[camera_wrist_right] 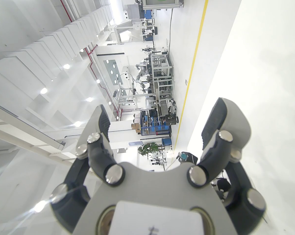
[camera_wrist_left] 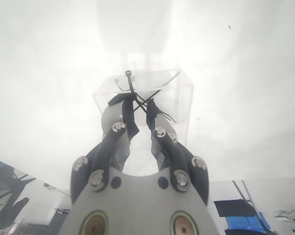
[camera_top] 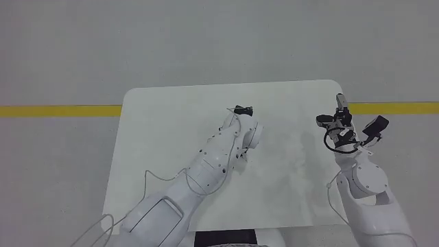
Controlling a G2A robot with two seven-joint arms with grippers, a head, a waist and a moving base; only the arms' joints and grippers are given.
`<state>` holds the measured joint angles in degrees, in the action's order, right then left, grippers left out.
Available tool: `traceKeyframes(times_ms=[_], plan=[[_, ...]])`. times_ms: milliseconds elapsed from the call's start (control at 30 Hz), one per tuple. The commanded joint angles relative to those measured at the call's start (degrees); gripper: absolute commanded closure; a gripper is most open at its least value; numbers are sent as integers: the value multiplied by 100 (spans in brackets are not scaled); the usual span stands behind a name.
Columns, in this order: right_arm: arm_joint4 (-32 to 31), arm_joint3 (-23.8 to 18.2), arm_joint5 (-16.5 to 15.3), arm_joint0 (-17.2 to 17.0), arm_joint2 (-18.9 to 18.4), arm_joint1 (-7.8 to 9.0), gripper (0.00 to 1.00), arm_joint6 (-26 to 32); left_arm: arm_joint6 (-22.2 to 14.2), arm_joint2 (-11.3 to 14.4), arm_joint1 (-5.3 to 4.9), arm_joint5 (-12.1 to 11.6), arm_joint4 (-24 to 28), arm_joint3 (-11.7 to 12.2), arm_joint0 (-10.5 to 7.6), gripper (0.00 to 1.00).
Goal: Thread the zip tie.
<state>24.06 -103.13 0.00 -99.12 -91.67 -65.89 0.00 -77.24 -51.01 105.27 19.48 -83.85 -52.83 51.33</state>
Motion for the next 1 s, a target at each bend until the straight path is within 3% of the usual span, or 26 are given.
traceKeyframes(times_ms=[0,133,300,400,600,733,967], plan=[[0,0,0,0,0,0,0,0,31,-7,3,0,51,39,-25,92],[0,0,0,0,0,0,0,0,70,-1,6,0,118,106,-67,100],[0,0,0,0,0,0,0,0,79,-1,-4,0,175,124,-95,100],[0,0,0,0,0,0,0,0,21,-11,-24,0,161,14,-89,100],[0,0,0,0,0,0,0,0,-145,-104,-113,-89,87,-481,58,100],[0,0,0,0,0,0,0,0,-241,-189,-203,-243,-4,-982,279,100],[0,0,0,0,0,0,0,0,-241,-397,-348,-596,125,-1634,615,100]])
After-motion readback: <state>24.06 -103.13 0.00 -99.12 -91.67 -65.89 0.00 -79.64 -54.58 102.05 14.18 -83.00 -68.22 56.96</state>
